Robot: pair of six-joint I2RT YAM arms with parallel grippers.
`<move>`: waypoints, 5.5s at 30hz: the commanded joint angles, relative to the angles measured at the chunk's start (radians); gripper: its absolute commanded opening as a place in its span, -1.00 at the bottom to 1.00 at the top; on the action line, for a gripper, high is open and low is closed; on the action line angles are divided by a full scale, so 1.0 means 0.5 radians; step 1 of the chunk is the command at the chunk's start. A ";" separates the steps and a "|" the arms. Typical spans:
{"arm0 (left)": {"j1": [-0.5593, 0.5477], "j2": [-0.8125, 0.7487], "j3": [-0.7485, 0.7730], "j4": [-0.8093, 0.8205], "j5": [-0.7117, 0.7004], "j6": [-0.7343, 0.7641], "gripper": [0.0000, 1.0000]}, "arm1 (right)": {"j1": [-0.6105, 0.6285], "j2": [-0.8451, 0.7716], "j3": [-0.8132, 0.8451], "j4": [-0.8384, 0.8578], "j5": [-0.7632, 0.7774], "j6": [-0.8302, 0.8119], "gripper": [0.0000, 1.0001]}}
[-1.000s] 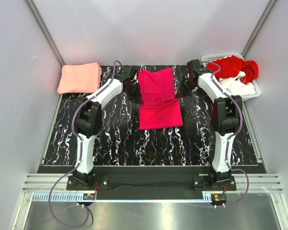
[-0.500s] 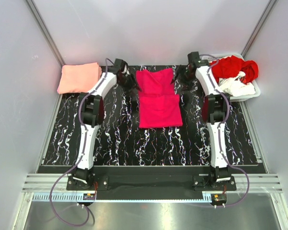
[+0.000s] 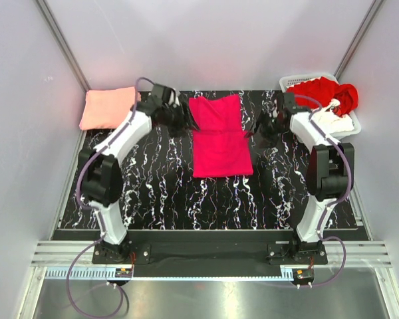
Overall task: Fold and stack the t-shirts
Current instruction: Fold the tshirt
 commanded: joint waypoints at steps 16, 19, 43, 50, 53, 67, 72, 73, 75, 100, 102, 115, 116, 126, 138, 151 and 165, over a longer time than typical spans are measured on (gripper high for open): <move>-0.372 -0.014 -1.043 0.872 -0.001 -0.119 -0.06 | 0.014 0.051 -0.711 0.376 -0.166 -0.161 -0.37; -0.375 -0.020 -1.206 0.893 -0.069 -0.119 -0.10 | 0.023 0.015 -0.809 0.373 -0.117 -0.130 -0.37; -0.504 -0.879 -1.513 0.302 -0.459 0.053 0.20 | 0.213 -0.721 -1.120 0.131 0.224 -0.100 0.50; -0.486 -1.091 -1.663 0.396 -0.440 0.006 0.29 | 0.241 -0.989 -1.482 0.299 -0.049 0.131 0.47; -0.452 -1.033 -1.743 0.488 -0.376 -0.006 0.27 | 0.238 -0.995 -1.556 0.406 -0.074 0.143 0.27; -0.320 -0.895 -1.728 0.694 -0.287 0.003 0.20 | 0.213 -0.161 -0.452 0.256 0.144 -0.013 0.13; -0.243 -0.732 -1.655 0.786 -0.250 0.028 0.14 | 0.216 0.136 -0.188 0.315 0.000 -0.025 0.05; -0.234 -0.705 -1.642 0.804 -0.238 0.025 0.14 | 0.216 0.177 -0.151 0.315 -0.006 -0.035 0.03; -0.222 -0.628 -1.621 0.829 -0.204 0.022 0.13 | 0.219 0.260 -0.037 0.278 -0.012 -0.056 0.00; -0.225 -0.830 -1.983 0.937 -0.075 -0.147 0.08 | 0.219 0.935 0.936 0.088 -0.378 -0.179 0.14; -0.225 -0.909 -1.964 0.878 -0.139 -0.132 0.08 | 0.207 0.852 0.923 0.085 -0.304 -0.170 0.29; -0.225 -1.033 -2.121 1.037 -0.134 -0.303 0.09 | 0.143 -0.261 -0.085 0.327 -0.123 -0.016 0.36; -0.228 -1.017 -2.130 1.056 -0.127 -0.316 0.09 | 0.136 -0.316 -0.268 0.321 -0.092 -0.035 0.36; -0.231 -0.974 -2.305 1.326 -0.091 -0.460 0.06 | 0.133 -0.737 -1.193 0.487 -0.074 -0.102 0.32; -0.265 -0.904 -2.345 1.384 -0.124 -0.500 0.00 | 0.136 -0.498 -1.344 0.631 -0.147 -0.032 0.08; -0.311 -0.842 -2.372 1.495 -0.146 -0.552 -0.05 | 0.201 -0.483 -1.421 0.622 -0.166 0.036 -0.13; -0.326 -0.818 -2.409 1.544 -0.155 -0.567 -0.07 | 0.225 -0.397 -1.371 0.637 -0.187 0.042 -0.16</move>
